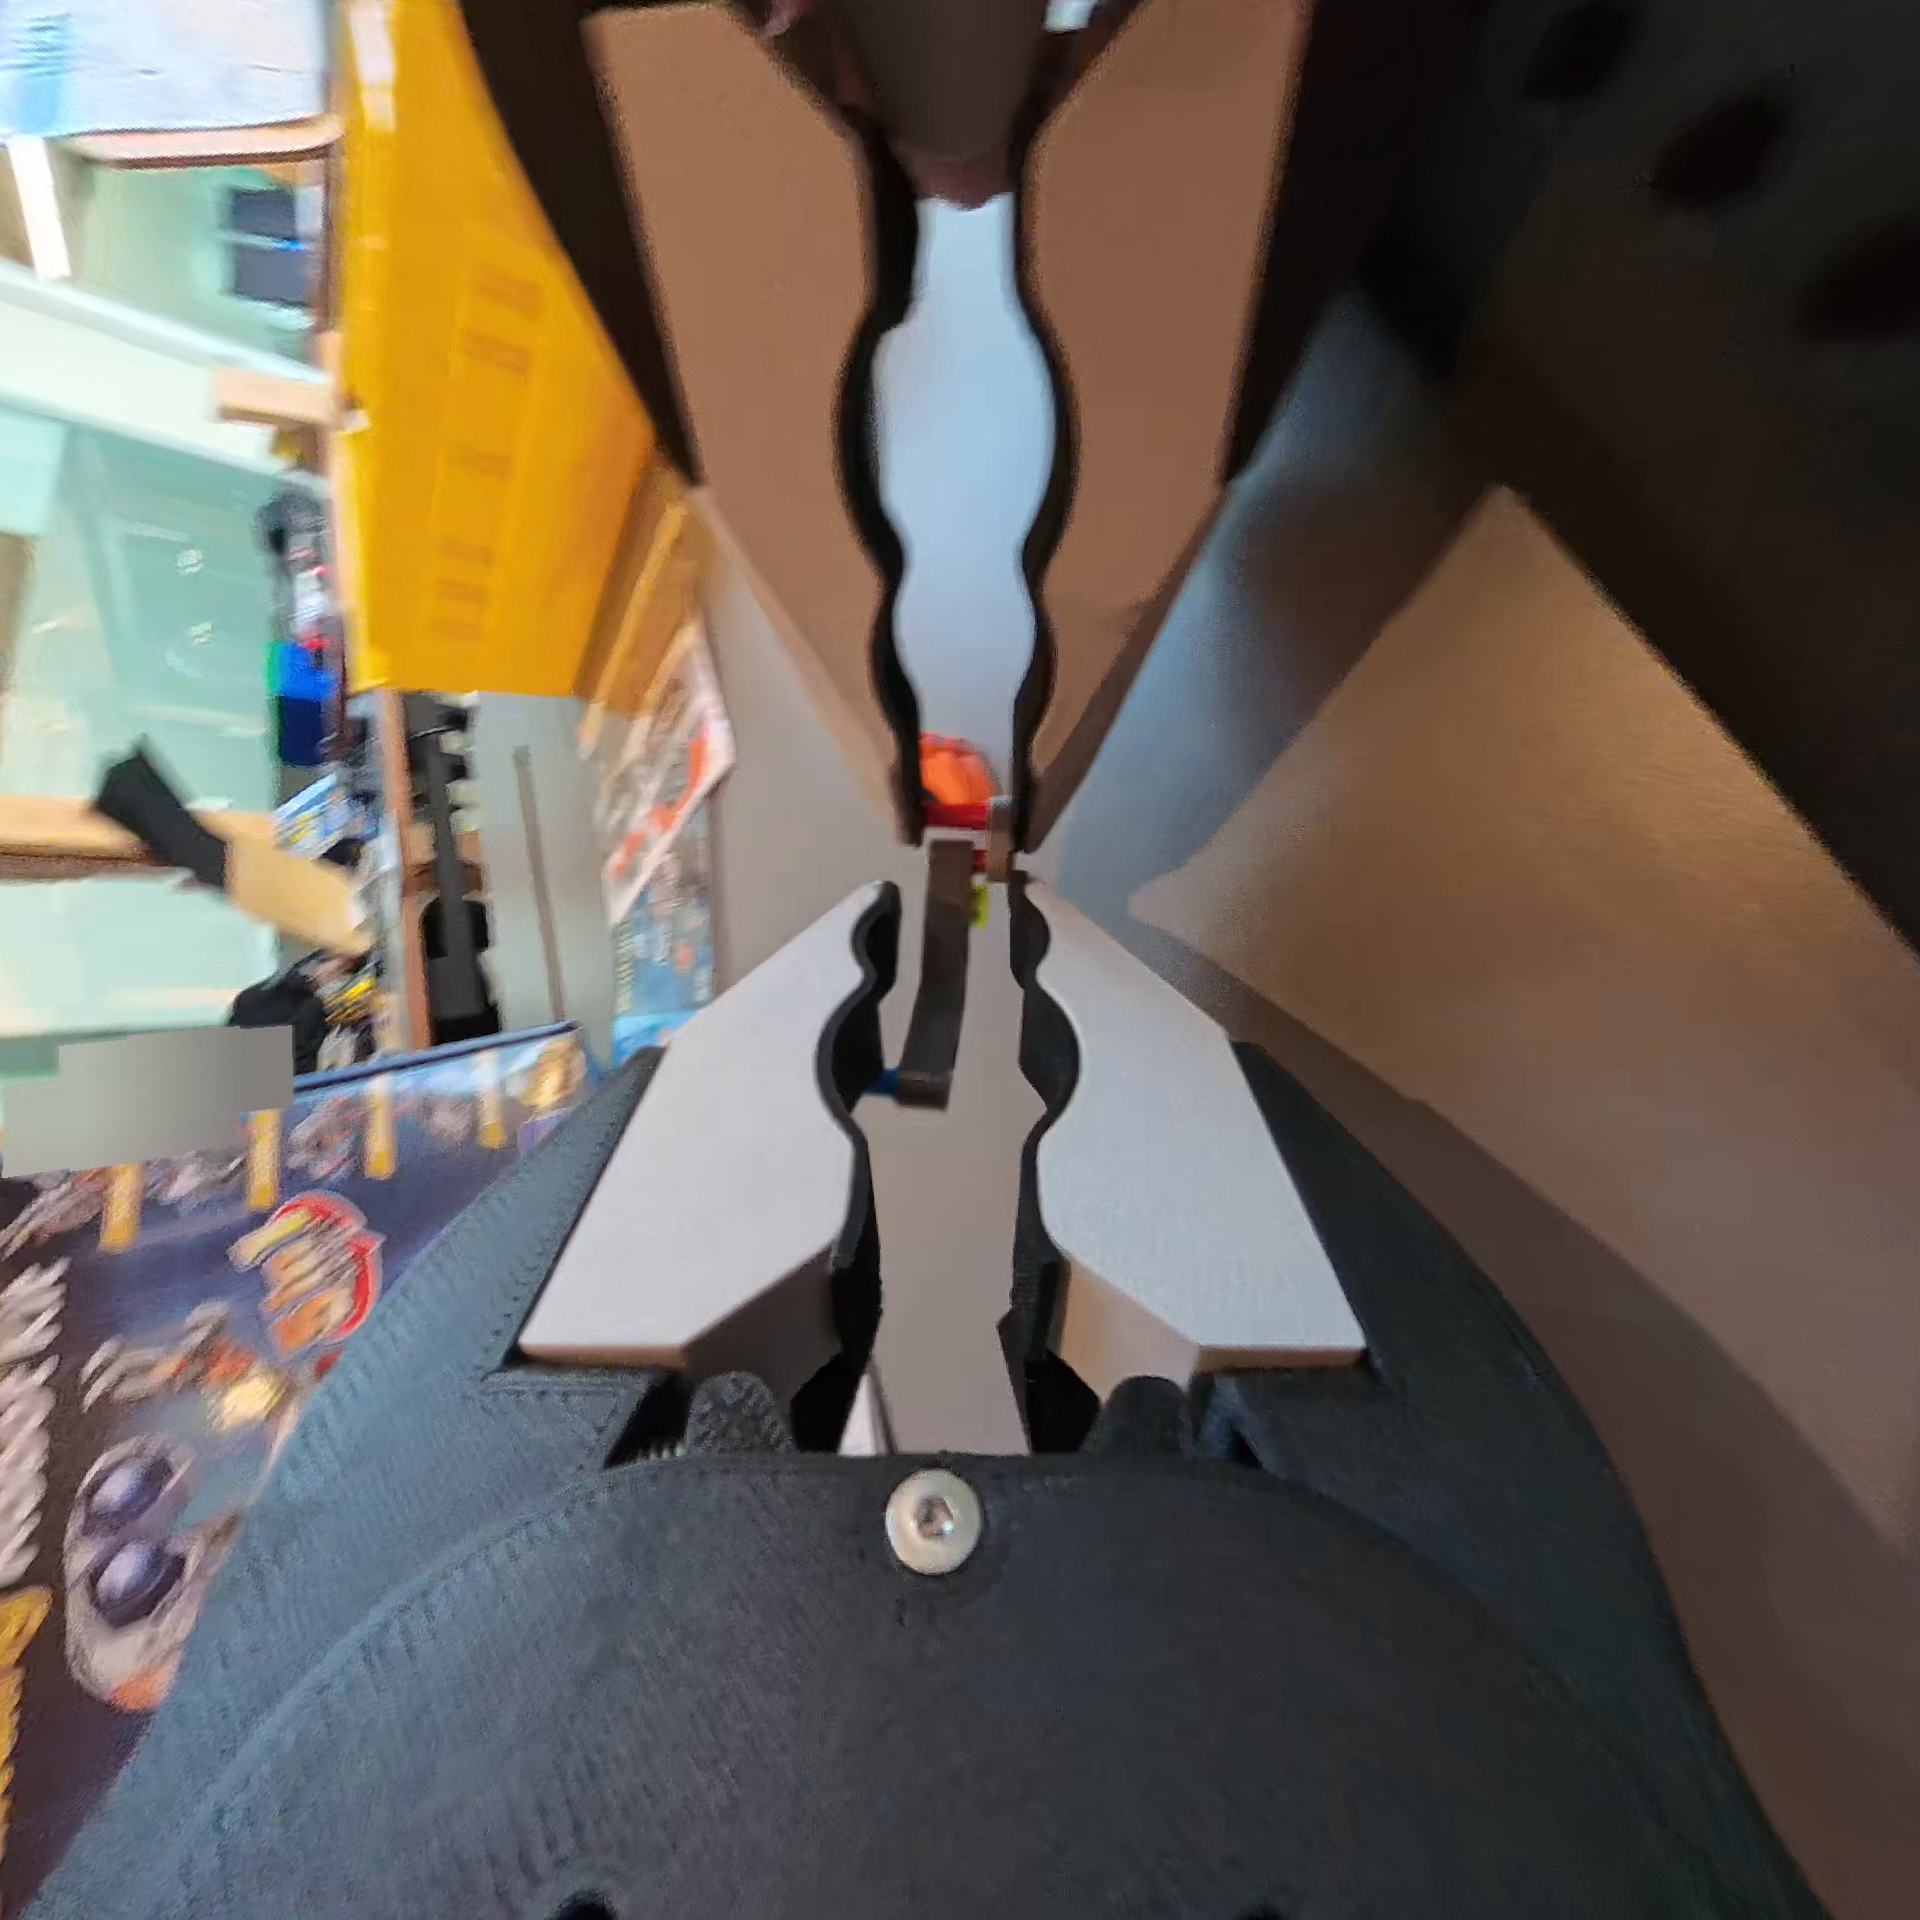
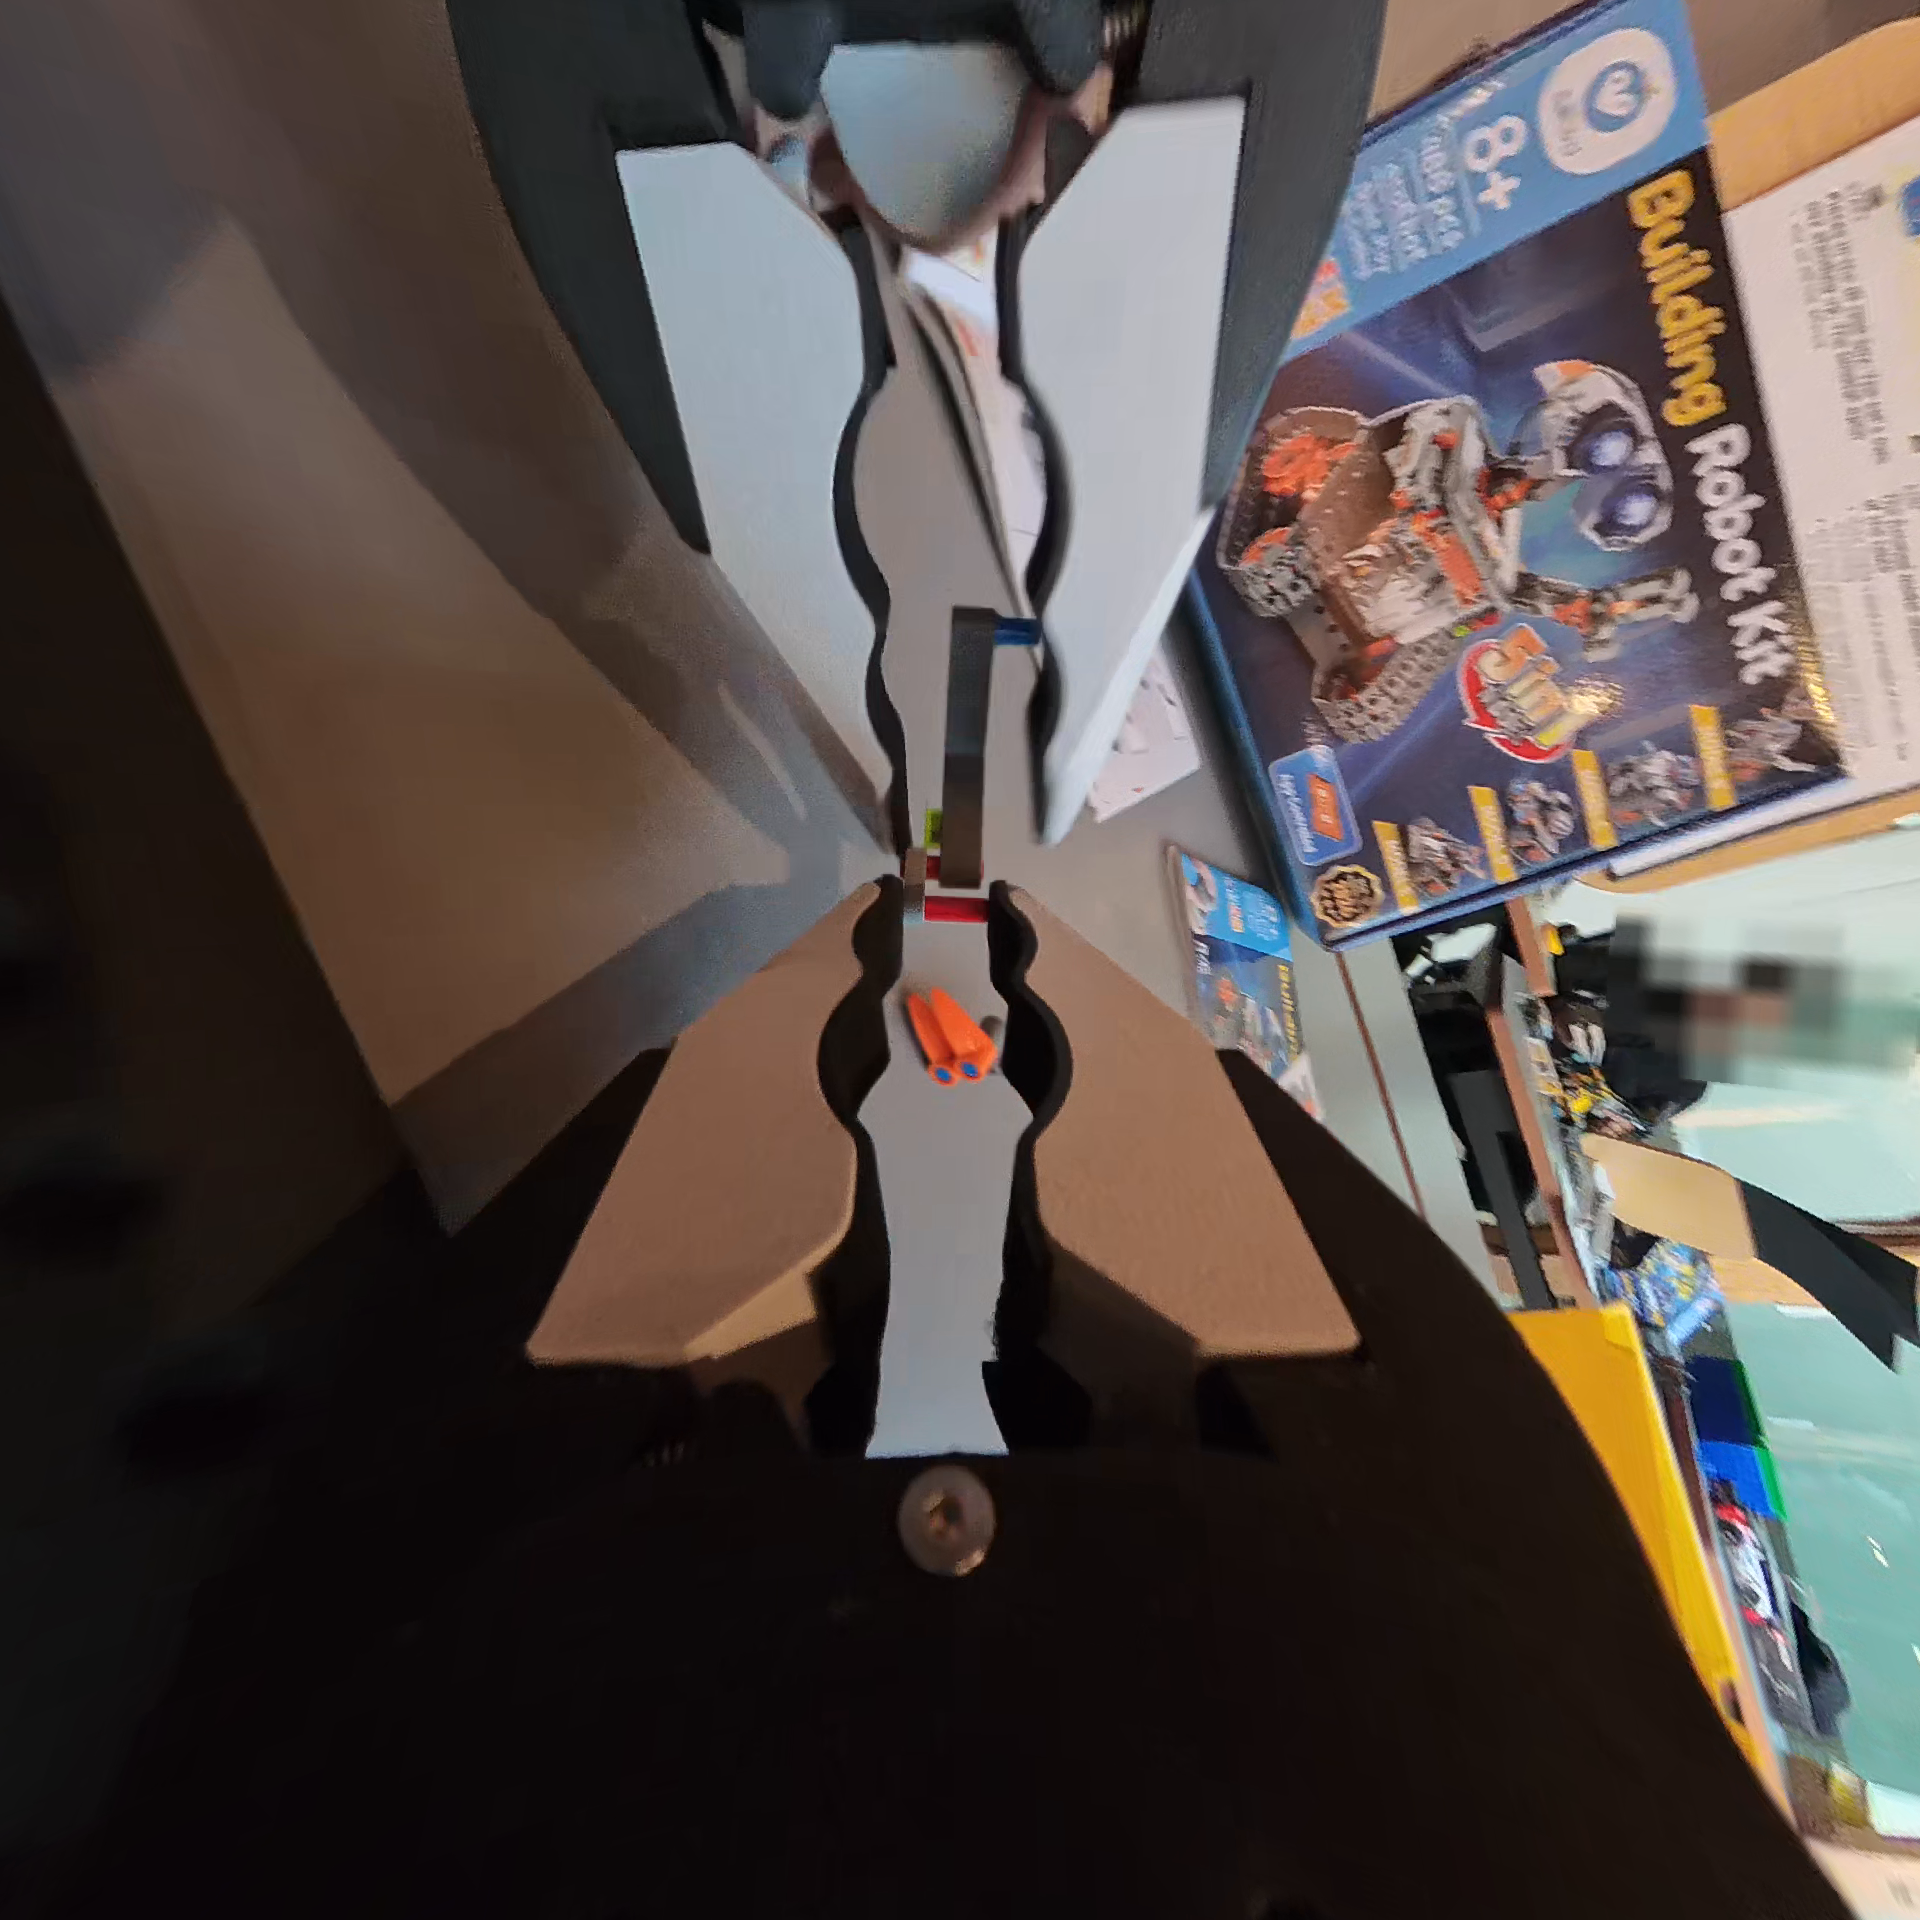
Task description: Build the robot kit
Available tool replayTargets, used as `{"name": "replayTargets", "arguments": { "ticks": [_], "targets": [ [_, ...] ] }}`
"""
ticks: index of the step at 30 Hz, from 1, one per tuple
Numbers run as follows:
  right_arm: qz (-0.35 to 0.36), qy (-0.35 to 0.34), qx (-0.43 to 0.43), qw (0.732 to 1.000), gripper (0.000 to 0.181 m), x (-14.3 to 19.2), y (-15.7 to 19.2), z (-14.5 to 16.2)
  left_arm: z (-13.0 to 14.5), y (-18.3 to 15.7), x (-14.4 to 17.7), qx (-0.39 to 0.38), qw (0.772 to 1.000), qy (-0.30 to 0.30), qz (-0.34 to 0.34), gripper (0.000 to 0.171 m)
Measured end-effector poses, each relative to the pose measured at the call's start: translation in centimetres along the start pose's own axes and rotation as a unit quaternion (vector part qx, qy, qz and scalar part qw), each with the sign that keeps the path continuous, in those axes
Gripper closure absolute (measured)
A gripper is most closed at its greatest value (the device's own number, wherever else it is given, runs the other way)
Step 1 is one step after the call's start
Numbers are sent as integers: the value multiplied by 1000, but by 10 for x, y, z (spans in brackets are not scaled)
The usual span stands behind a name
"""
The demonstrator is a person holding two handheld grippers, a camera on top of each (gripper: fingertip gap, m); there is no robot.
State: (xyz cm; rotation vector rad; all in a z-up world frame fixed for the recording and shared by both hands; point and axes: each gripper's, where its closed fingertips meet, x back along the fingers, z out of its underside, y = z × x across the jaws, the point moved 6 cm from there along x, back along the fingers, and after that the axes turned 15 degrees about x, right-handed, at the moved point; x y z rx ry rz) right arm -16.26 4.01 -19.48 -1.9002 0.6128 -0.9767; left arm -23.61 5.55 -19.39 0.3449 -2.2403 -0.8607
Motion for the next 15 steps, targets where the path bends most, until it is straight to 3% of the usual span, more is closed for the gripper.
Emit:
{"name": "replayTargets", "arguments": {
  "ticks": [4,6,8,10,13,14,15],
  "targets": [
    [56,19,-12,998,166,8,-12,6,0,29,14,58,995,6,-80,117],
    [103,35,-24,994,165,14,-23,10,-6,45,34,127,985,-52,-101,118],
    [164,41,-64,983,166,24,-39,12,-16,68,60,249,950,-150,-112,121],
    [231,24,-144,962,166,36,-58,8,-25,87,83,407,873,-262,-66,128],
    [297,-31,-250,921,166,47,-77,-8,-28,96,88,599,700,-378,92,132],
    [301,-43,-266,915,166,45,-78,-13,-24,96,82,631,664,-381,126,136],
    [300,-51,-271,913,165,42,-78,-19,-22,94,77,647,645,-380,146,138]
  ]
}}
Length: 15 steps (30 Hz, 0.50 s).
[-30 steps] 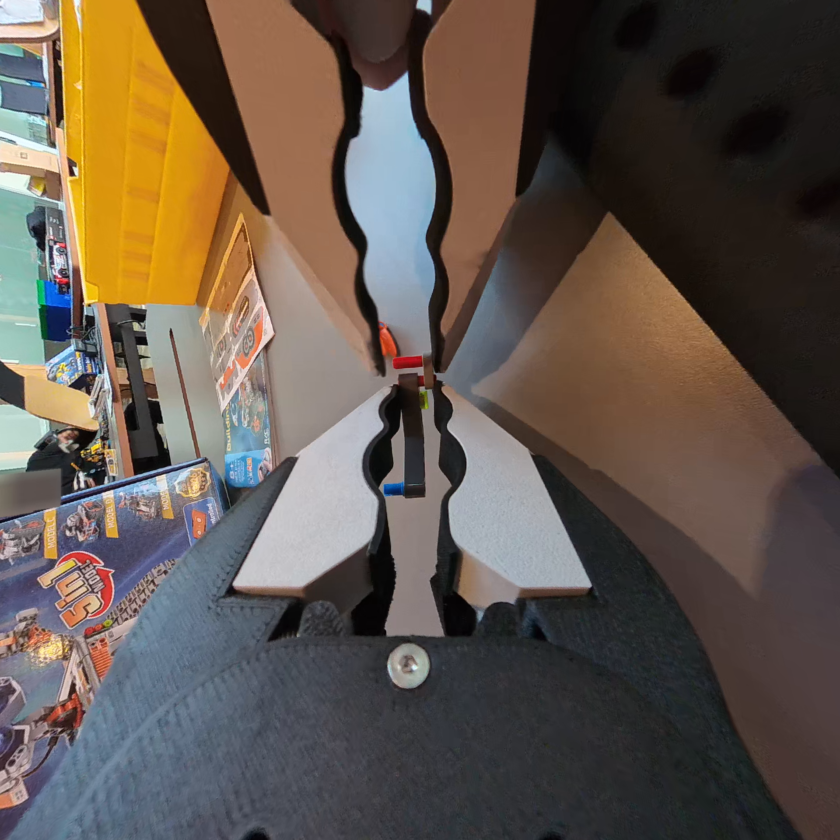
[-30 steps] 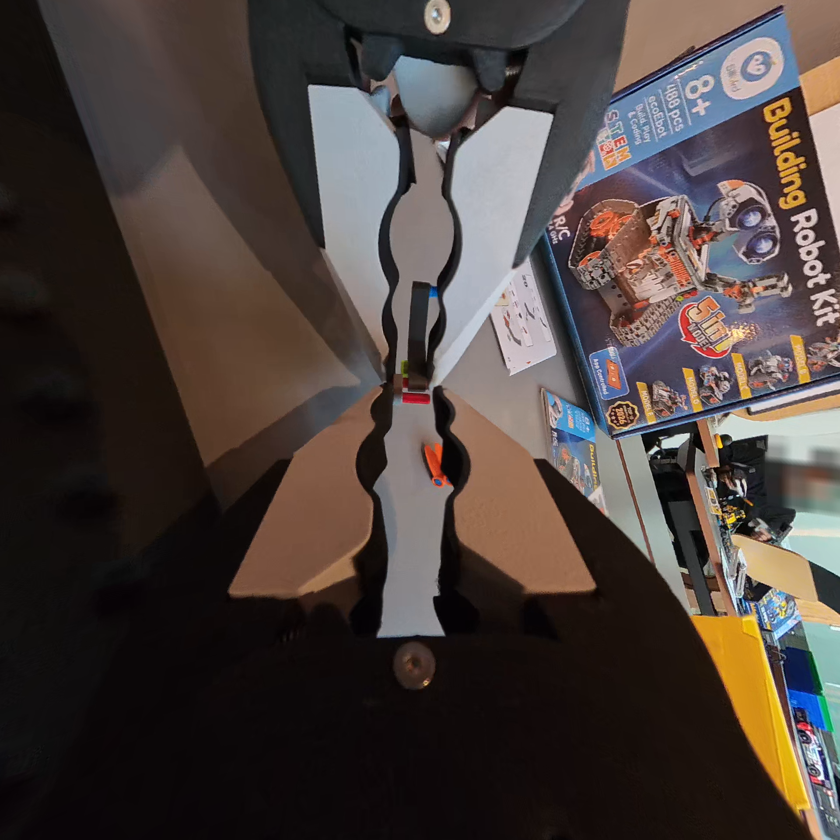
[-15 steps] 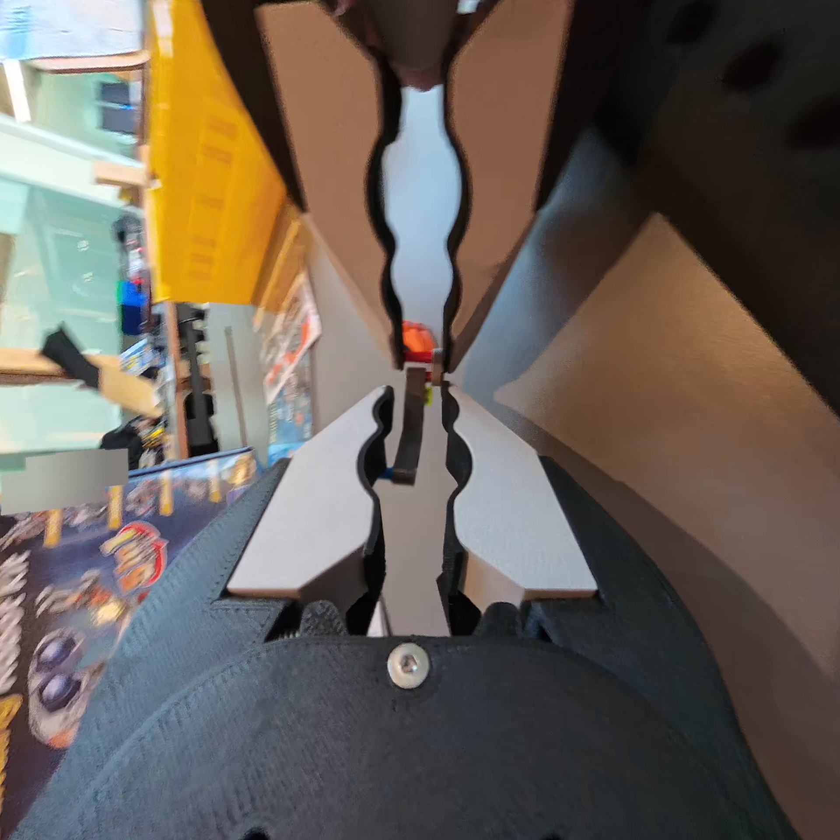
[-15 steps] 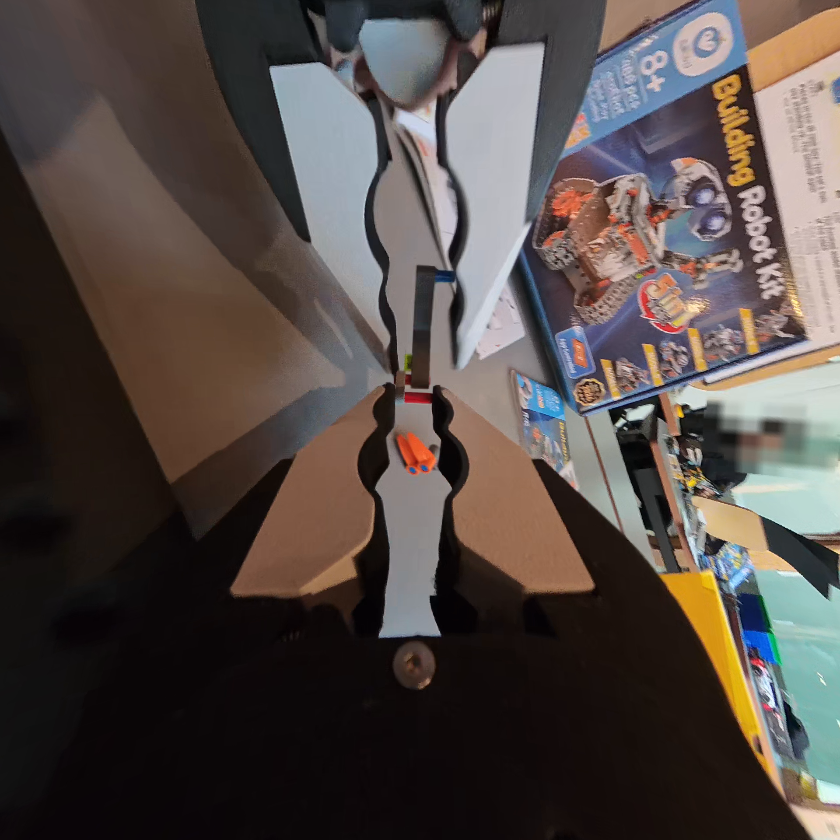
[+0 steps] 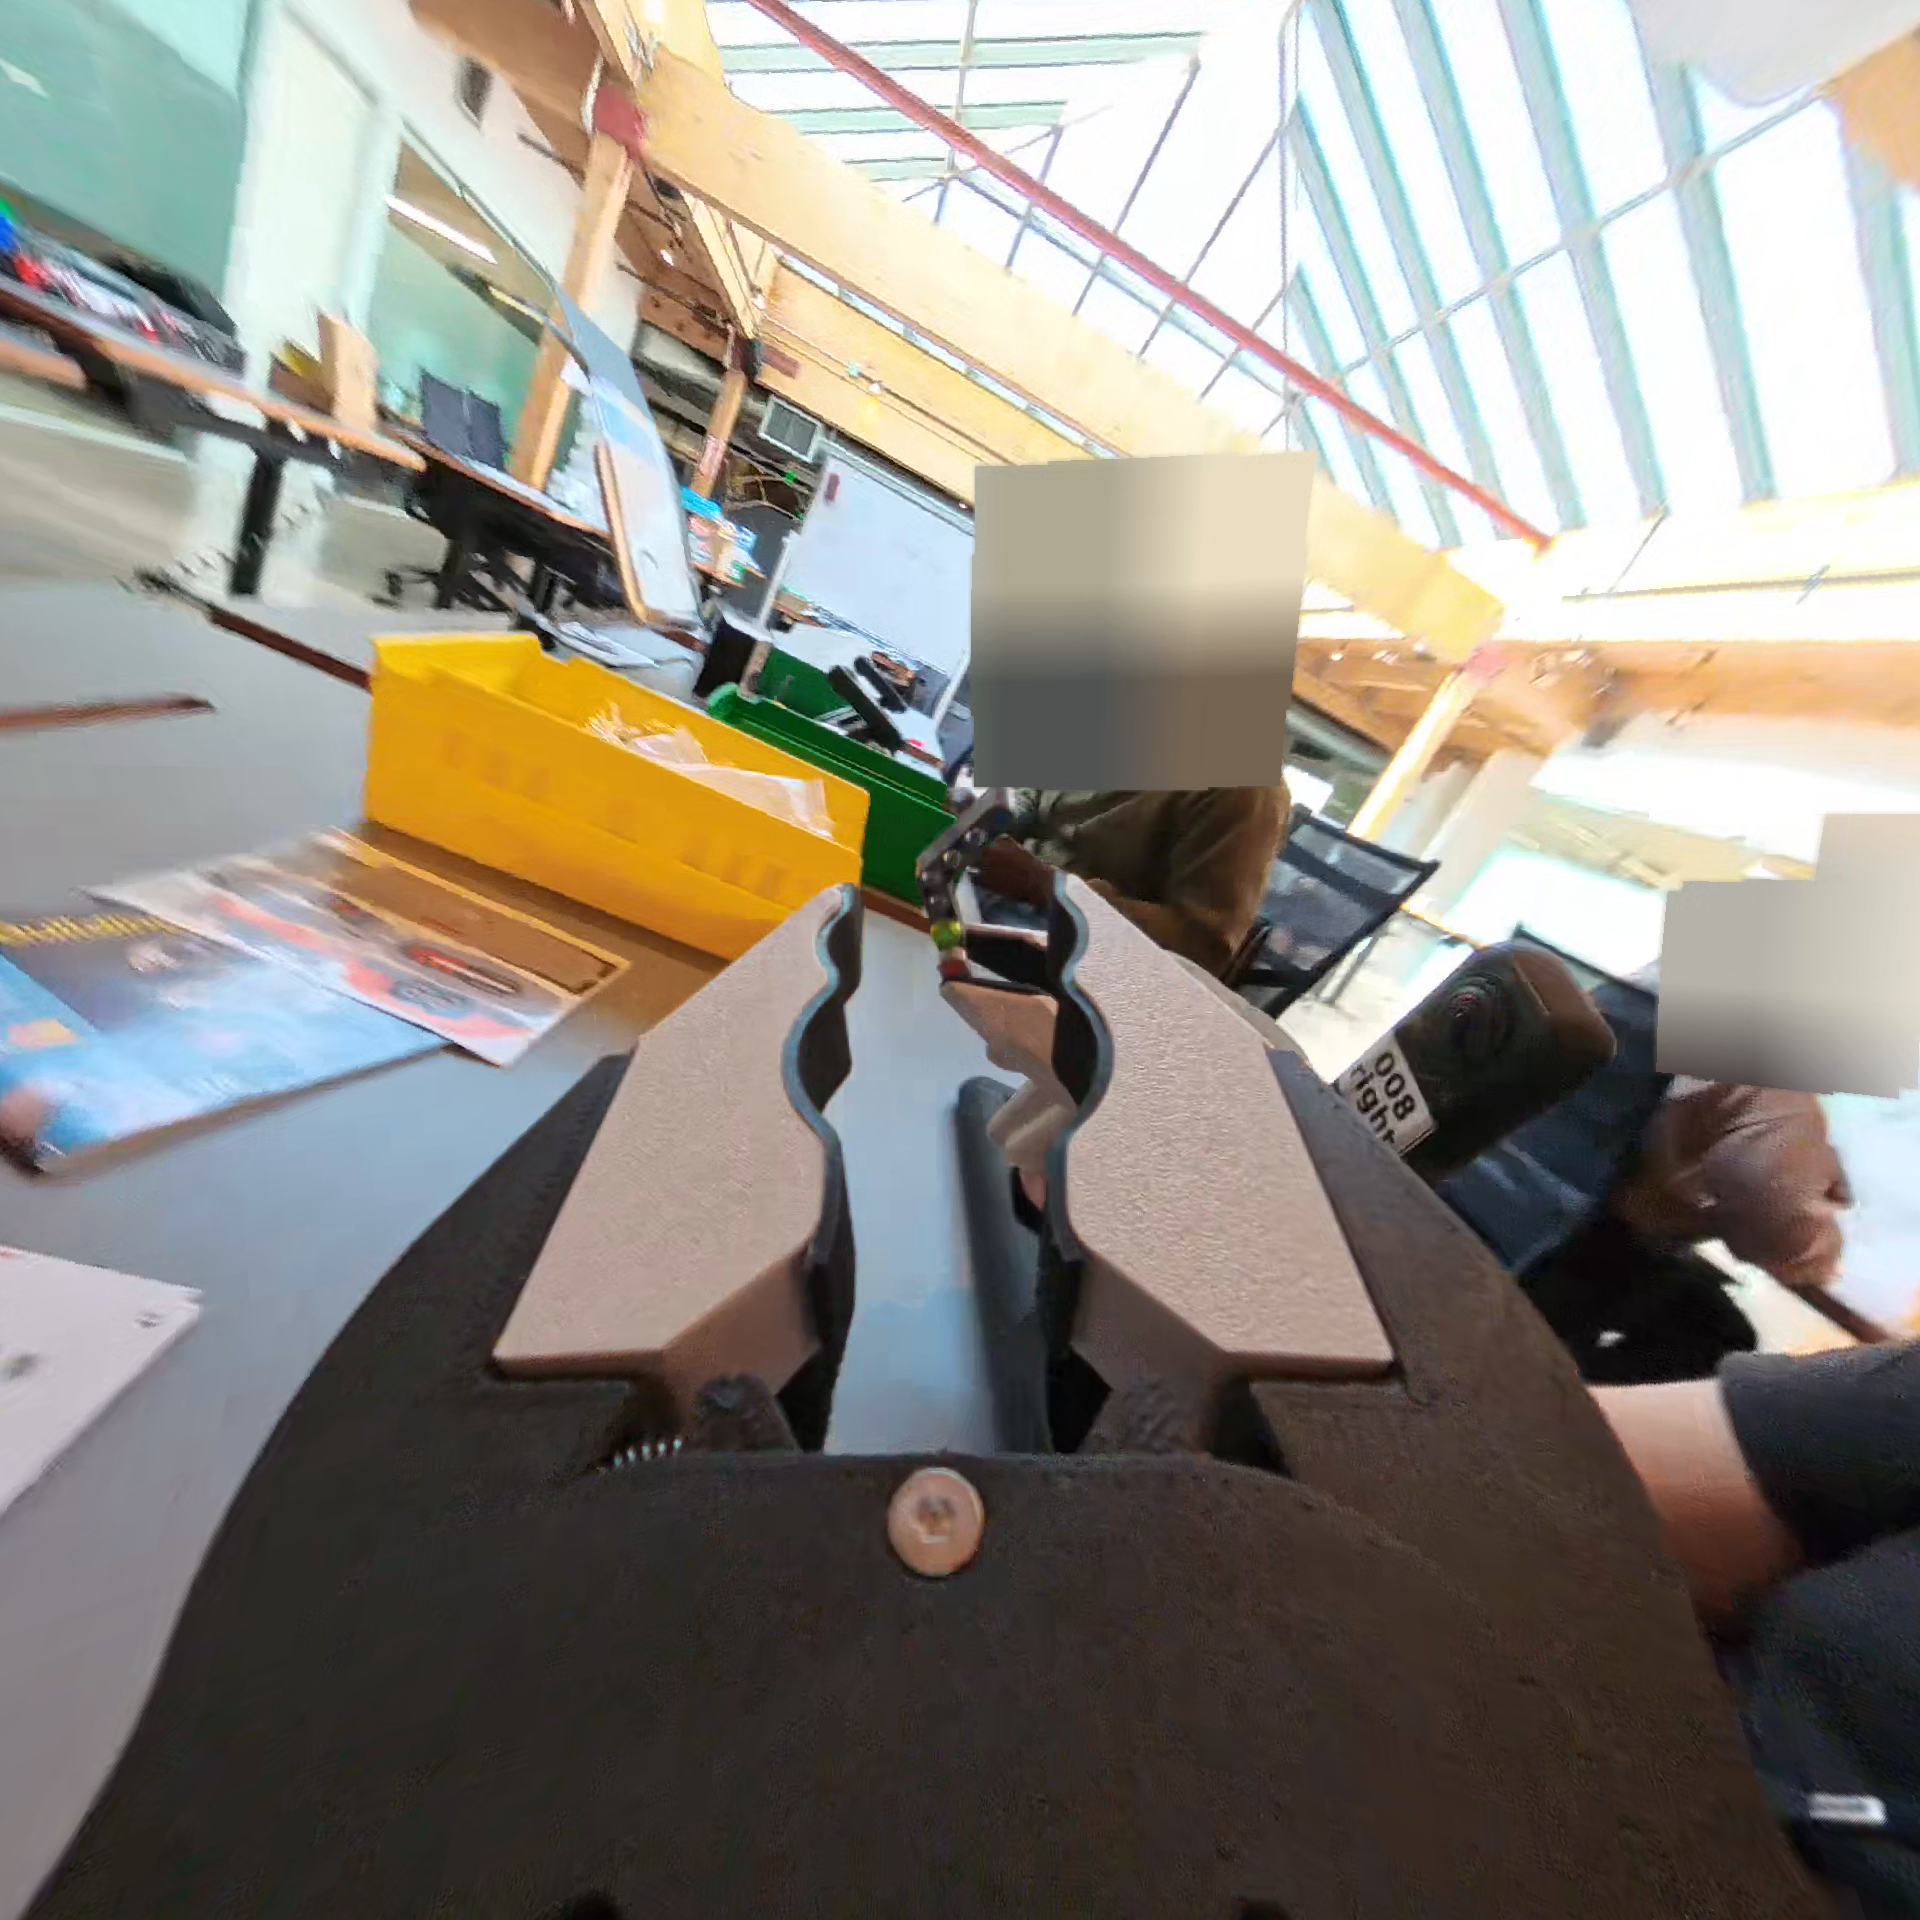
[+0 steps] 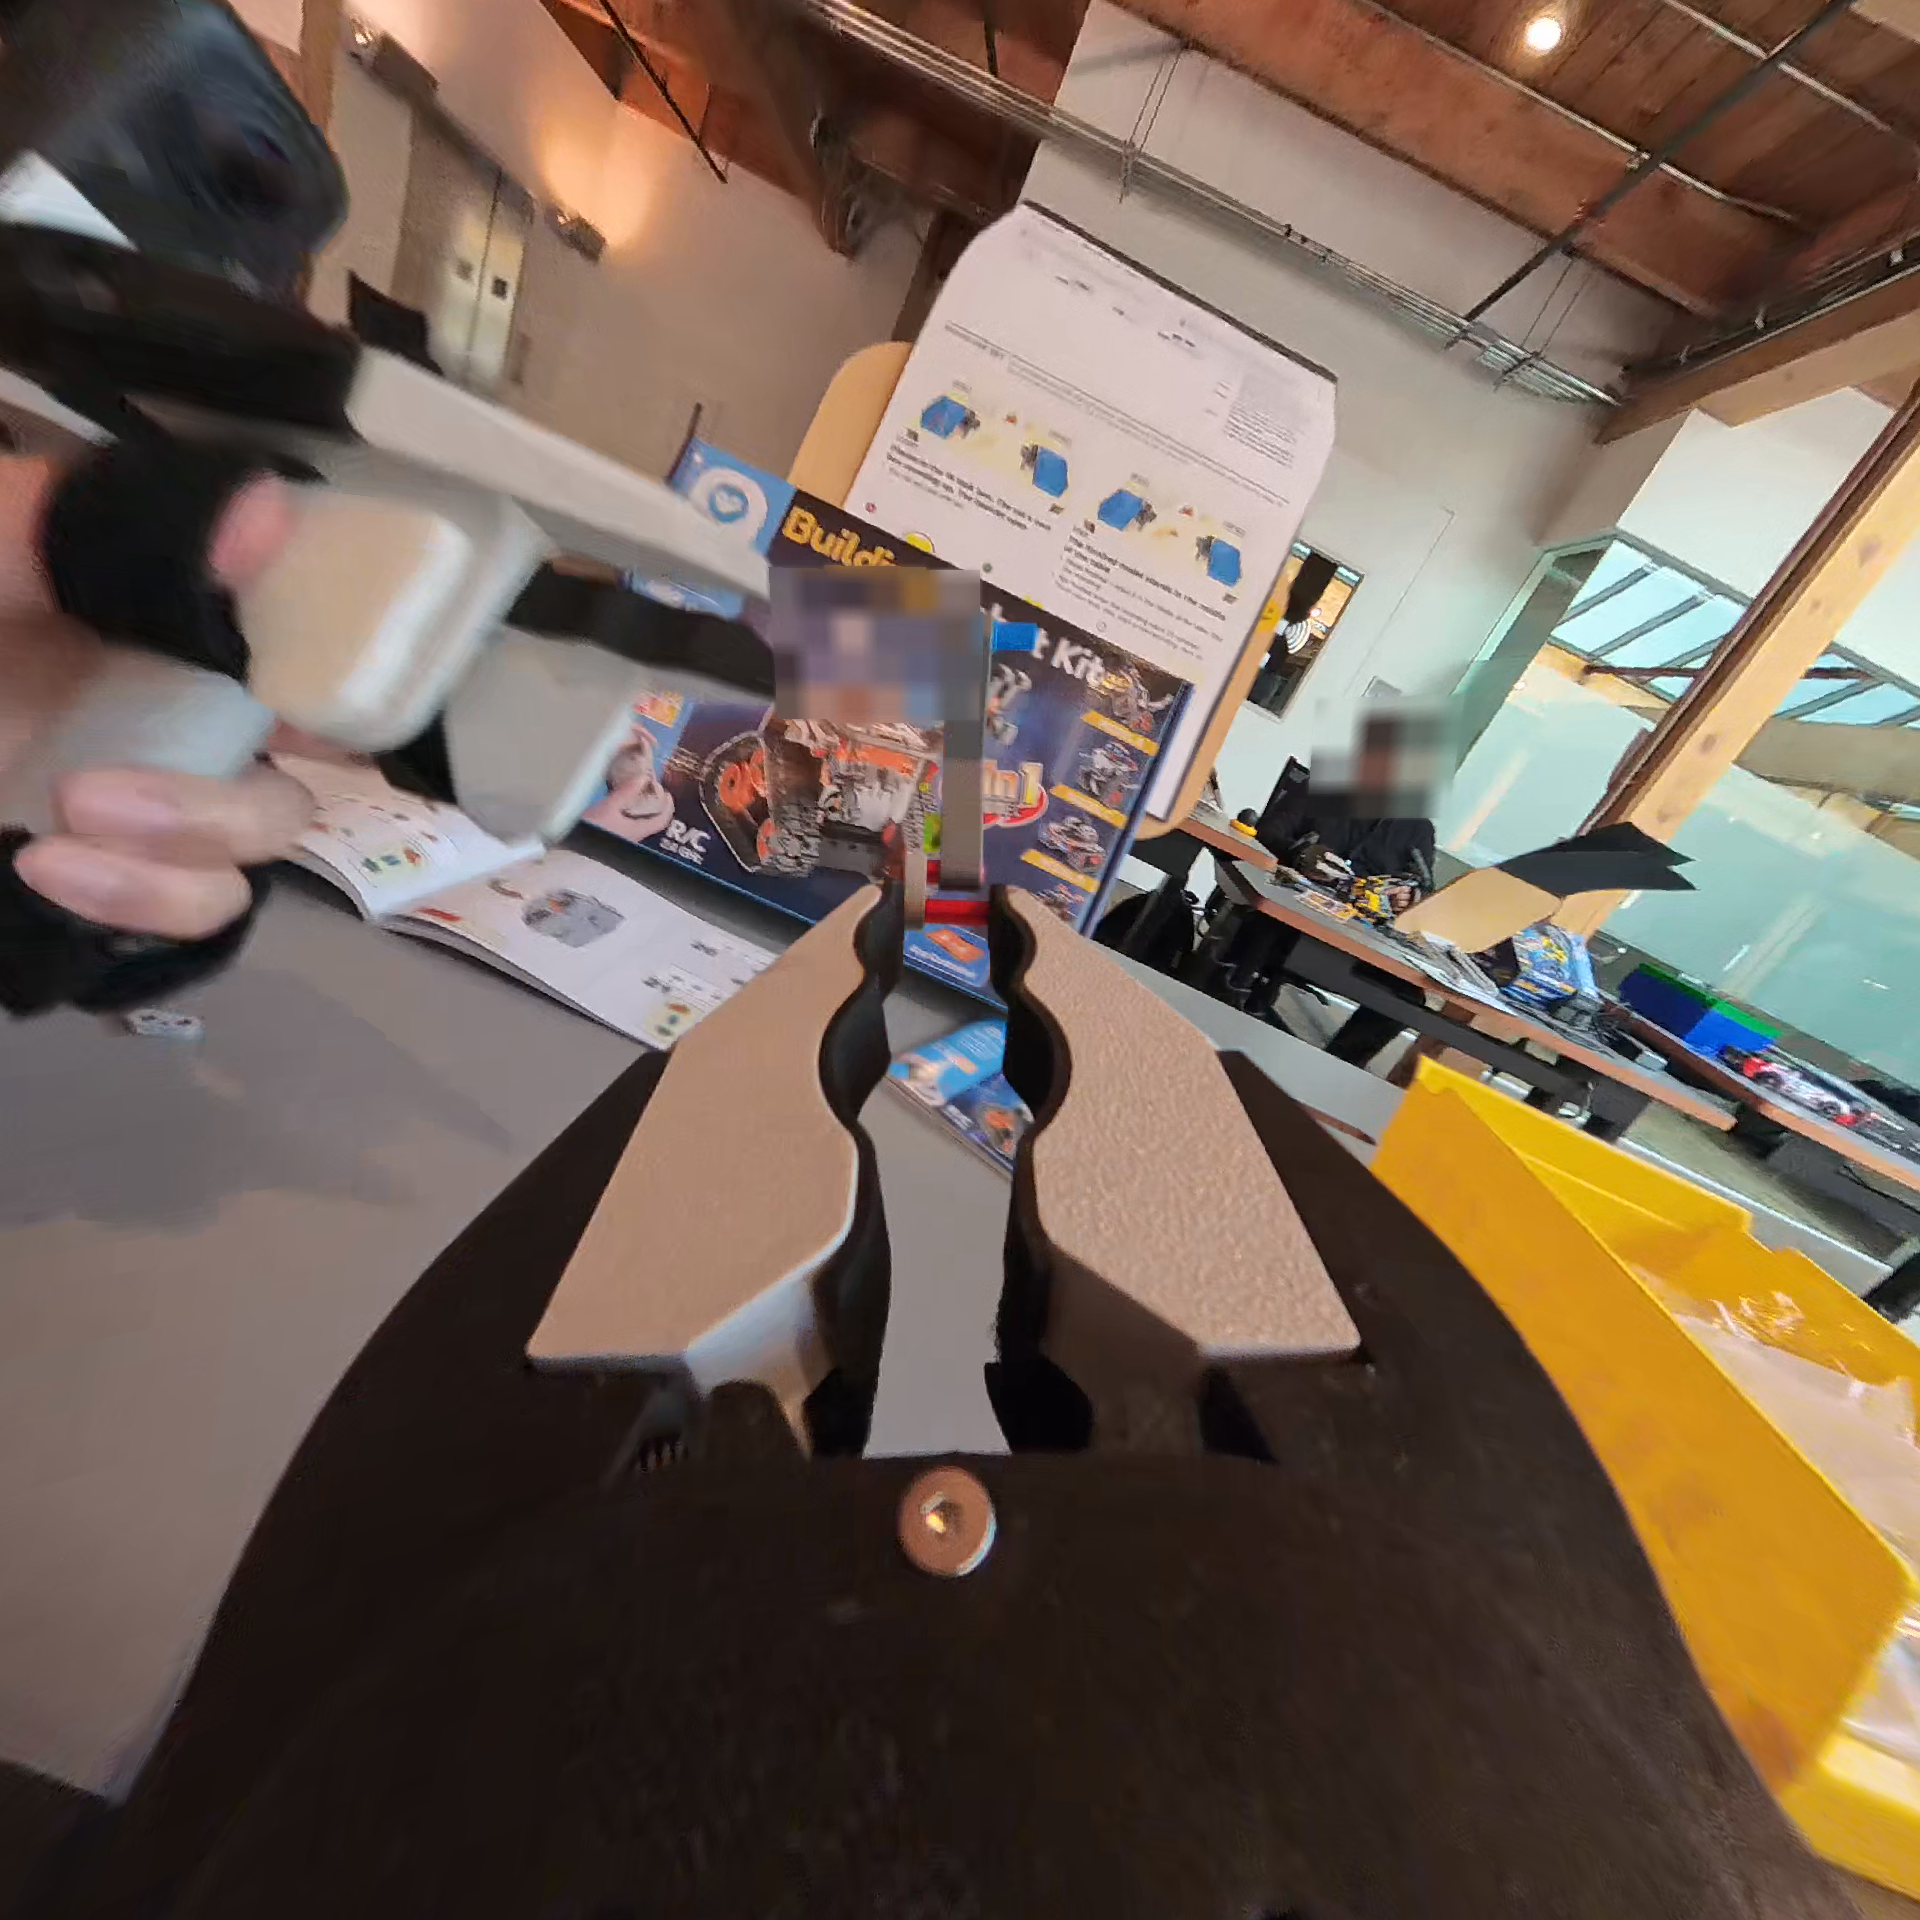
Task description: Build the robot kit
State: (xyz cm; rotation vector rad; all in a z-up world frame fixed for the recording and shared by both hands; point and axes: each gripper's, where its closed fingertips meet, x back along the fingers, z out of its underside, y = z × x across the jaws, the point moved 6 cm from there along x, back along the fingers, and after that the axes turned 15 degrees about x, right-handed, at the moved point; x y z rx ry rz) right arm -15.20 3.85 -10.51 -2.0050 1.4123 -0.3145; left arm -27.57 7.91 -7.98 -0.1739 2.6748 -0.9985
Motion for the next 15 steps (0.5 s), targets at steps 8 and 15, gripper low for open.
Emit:
{"name": "replayTargets", "arguments": {
  "ticks": [8,15],
  "targets": [
    [6,7,9,1000,166,-10,15,-10,22,15,-13,84,994,65,20,145],
    [14,11,25,1000,166,-15,22,-16,25,19,-16,85,995,42,19,166]
  ]
}}
